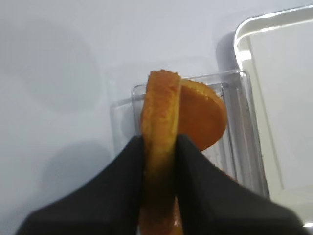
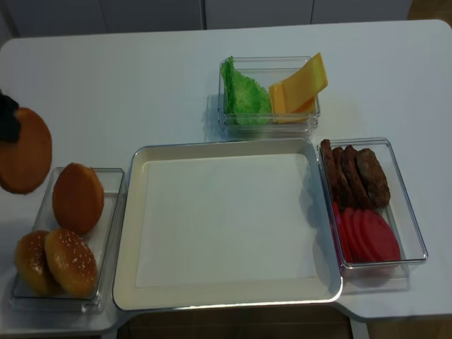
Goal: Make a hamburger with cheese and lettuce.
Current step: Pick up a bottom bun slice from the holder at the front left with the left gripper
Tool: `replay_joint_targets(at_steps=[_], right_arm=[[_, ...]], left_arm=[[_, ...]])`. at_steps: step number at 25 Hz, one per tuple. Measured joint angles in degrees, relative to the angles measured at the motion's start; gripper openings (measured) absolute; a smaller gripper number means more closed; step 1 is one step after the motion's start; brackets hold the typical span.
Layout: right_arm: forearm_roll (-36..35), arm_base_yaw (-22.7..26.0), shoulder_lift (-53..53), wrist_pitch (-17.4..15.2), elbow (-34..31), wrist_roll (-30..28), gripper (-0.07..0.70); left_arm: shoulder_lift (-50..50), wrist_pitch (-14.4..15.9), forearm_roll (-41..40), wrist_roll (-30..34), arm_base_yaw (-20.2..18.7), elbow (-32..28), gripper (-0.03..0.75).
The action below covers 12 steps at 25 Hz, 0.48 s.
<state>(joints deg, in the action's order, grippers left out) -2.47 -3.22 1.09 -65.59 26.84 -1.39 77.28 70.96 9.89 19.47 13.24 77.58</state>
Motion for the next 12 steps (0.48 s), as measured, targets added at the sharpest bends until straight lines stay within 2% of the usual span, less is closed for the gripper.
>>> replay_joint_targets(at_steps=[4, 6, 8, 12], right_arm=[[0.0, 0.0, 0.0, 0.0, 0.0, -0.1, 0.549], [0.0, 0.0, 0.0, 0.0, 0.0, -0.1, 0.549], [0.0, 0.0, 0.0, 0.0, 0.0, -0.1, 0.549], [0.0, 0.0, 0.0, 0.0, 0.0, -0.1, 0.549]], left_arm=[[-3.4, 0.0, 0.0, -3.9, -2.2, 0.0, 0.143], [-4.1, 0.1, -0.3, -4.8, -4.6, 0.0, 0.143], [-4.4, 0.4, -1.2, -5.2, -8.1, 0.0, 0.143], [-4.4, 0.4, -6.1, -9.2, -18.2, 0.0, 0.143]])
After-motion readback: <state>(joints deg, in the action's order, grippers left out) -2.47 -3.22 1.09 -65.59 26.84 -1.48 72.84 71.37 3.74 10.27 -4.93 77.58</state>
